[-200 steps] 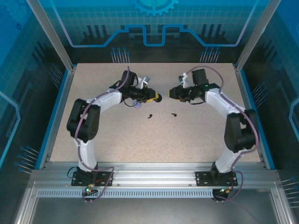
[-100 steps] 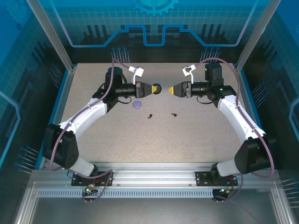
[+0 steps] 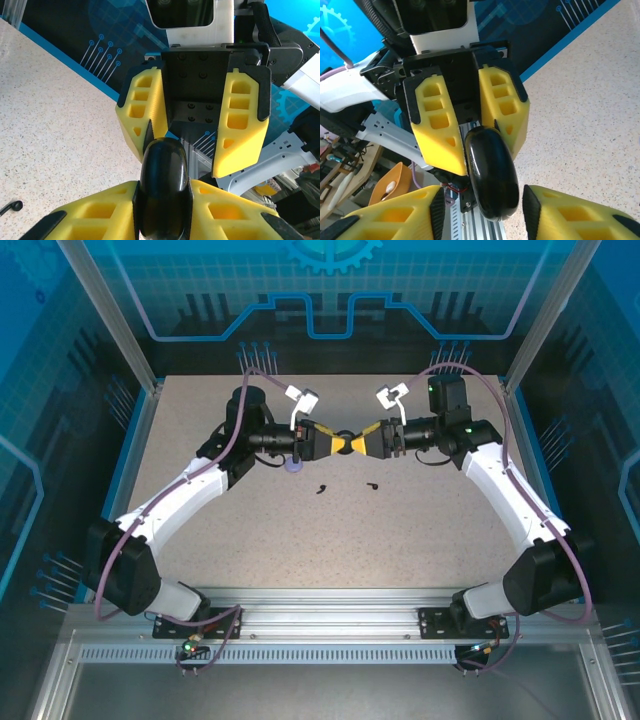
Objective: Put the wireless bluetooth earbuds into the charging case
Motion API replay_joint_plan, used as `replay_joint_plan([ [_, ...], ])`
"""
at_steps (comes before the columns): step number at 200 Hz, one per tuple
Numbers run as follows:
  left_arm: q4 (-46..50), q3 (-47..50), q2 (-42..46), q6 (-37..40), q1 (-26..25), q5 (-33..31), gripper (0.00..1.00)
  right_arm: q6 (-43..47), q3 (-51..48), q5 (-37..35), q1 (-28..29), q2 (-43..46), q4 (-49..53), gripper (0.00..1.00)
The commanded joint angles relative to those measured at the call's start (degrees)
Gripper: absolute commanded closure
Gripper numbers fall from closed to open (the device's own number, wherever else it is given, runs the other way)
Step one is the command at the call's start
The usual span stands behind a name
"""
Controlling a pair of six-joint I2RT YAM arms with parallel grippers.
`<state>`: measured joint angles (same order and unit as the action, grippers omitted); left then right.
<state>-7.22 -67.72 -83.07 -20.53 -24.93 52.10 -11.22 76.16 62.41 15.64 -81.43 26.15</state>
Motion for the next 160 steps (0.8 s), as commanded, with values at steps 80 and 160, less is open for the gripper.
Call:
replay_joint_plan([
  [80, 3.9, -3.4, 1.2, 4.0, -1.3, 3.5, 0.72, 4.7, 3.1, 4.2, 3.0, -0.1, 4.7, 0.67],
  [160, 2.5, -2.1, 1.8, 2.3, -1.4, 1.8, 0.44, 2.5, 2.8, 2.7, 2.5, 1.2, 2.6, 0.82],
])
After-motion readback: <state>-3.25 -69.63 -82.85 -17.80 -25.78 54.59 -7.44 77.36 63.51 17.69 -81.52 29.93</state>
